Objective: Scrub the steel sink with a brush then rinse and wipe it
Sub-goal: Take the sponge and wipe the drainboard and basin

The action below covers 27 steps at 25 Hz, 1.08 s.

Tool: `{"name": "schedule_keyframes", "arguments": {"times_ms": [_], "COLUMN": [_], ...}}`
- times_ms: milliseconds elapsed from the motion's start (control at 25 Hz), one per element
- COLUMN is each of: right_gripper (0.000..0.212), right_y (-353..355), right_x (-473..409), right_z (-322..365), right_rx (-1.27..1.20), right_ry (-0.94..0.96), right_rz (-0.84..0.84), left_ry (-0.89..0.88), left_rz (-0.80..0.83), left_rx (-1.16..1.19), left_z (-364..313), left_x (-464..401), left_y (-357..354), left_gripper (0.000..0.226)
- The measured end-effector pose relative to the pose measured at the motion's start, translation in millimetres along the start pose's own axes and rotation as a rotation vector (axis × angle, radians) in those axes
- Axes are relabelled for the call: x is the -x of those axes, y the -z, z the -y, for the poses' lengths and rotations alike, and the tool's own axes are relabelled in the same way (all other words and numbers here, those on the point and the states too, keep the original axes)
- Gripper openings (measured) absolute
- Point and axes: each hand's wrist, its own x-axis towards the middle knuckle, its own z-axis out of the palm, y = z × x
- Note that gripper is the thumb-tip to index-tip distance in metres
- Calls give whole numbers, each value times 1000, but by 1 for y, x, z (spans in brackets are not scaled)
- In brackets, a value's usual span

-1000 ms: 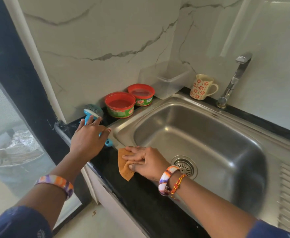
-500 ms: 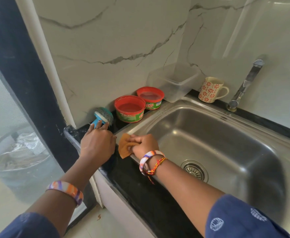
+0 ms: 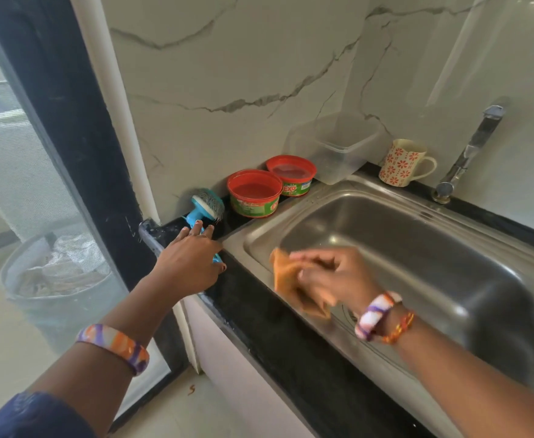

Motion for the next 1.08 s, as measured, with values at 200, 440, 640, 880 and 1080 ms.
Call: {"name": "schedule_keyframes", "arguments": {"times_ms": [200,440,640,880,1080], "right_gripper": [38,41,39,31,32], "right_y": [-29,-64,-74,-24,7], "right_x": [20,-36,-82,-124,-168], "right_z": [-5,-5,-10,-56,-81], "right_rx": [858,783,610,578,623], "right_ry": [183,70,-73,-30,-29], "right_rz": [389,317,41,-79,-166], "left_ry": [-50,19,23,-20,-132], "left_rz": [104,26,-40,65,92], "left_rx": [-177,143,194,105,-56], "left_z": [-6,-21,-38,-48,-77], "left_x": [-13,-39,-59,-75,-103], "left_y": [9,16,26,20,11], "left_gripper": [42,59,53,44,35]}}
